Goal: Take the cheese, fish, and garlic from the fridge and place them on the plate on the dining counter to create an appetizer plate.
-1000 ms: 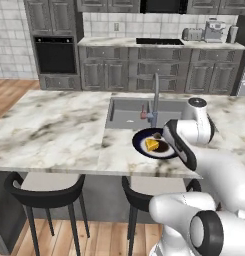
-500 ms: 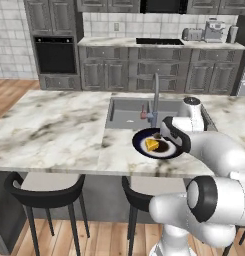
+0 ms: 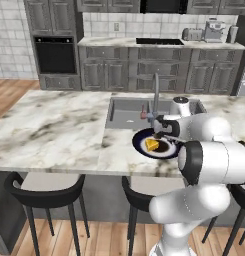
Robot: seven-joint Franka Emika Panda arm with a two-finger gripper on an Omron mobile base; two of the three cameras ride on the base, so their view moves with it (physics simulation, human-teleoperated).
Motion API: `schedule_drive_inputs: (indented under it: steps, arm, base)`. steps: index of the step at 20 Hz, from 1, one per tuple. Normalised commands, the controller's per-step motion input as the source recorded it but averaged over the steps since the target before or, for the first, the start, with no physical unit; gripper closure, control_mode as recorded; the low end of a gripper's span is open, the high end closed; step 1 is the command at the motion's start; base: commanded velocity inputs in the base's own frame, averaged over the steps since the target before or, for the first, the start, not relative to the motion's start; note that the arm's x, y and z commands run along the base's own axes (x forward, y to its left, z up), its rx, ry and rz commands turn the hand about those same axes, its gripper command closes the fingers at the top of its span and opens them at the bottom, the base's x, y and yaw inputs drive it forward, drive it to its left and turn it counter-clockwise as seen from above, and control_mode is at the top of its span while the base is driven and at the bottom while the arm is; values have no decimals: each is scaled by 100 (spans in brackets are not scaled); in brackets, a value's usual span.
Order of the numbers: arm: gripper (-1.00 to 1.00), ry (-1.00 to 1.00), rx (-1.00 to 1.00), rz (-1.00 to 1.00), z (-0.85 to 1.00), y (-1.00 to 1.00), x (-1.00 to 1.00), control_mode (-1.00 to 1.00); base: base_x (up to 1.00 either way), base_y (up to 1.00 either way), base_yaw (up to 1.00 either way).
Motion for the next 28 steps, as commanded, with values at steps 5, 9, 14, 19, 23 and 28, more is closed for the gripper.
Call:
schedule_drive_inputs:
  steps: [5,9,14,19,23,28]
  arm:
    - [100,7,0,-4,-30,-7,42,-100]
    - [100,10,0,-4,-33,-11,32,-100]
    - [100,9,0,-4,-35,-10,30,-100]
    - [100,6,0,-4,-30,-2,38,-100]
    - [100,6,0,-4,-29,0,39,-100]
    - [-100,2,0,-4,-20,0,8,-100]
  base:
    - [0,0,0]
    - [0,0,0]
    - [0,0,0]
    - [0,0,0]
    - [0,0,0]
    - [0,0,0]
